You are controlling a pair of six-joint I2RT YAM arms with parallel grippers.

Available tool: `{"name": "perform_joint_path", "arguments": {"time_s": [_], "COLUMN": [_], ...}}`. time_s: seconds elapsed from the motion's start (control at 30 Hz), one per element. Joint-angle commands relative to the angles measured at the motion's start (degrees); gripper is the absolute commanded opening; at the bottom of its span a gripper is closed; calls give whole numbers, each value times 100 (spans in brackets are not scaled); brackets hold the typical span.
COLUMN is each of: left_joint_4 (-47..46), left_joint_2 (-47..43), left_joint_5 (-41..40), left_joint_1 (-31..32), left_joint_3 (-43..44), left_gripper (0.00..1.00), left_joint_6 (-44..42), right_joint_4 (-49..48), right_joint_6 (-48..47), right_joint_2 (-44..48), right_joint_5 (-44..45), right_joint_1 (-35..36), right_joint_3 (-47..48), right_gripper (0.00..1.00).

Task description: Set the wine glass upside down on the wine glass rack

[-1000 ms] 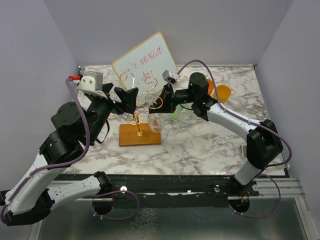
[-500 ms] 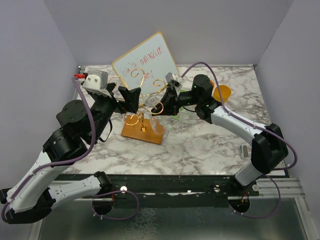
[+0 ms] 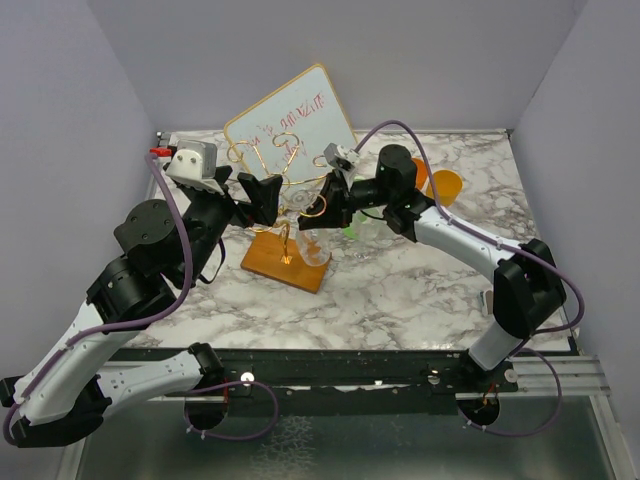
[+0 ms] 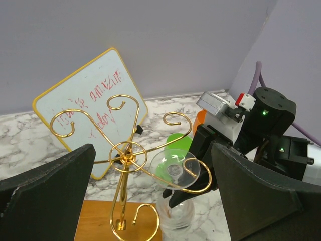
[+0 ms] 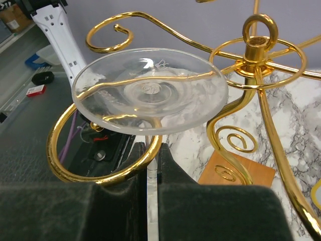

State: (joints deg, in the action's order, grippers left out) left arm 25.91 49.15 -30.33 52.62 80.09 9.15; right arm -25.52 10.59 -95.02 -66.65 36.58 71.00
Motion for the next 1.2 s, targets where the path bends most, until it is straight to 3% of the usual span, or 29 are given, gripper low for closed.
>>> {"name": "perform_joint_path", "arguments": {"time_s": [0.0, 0.63, 1.17], "left_joint_4": [2, 2, 2], "left_joint_2": [-28, 9, 40], "left_joint_5": [-81, -46, -8], "left_joint_1": [22, 20, 21], "left_joint_3": [-81, -117, -147], "left_gripper": [99, 99, 99], "left_joint_6": [-36, -2, 39], "right_joint_4": [-279, -243, -885], "right_joint_6": [75, -88, 125], "right_joint_2": [58, 881, 1287], "right_joint_5": [-353, -79, 945], "right_joint_1": [72, 77, 75], "right_joint_3": [71, -636, -1142], "right_gripper": [1, 1, 1]}}
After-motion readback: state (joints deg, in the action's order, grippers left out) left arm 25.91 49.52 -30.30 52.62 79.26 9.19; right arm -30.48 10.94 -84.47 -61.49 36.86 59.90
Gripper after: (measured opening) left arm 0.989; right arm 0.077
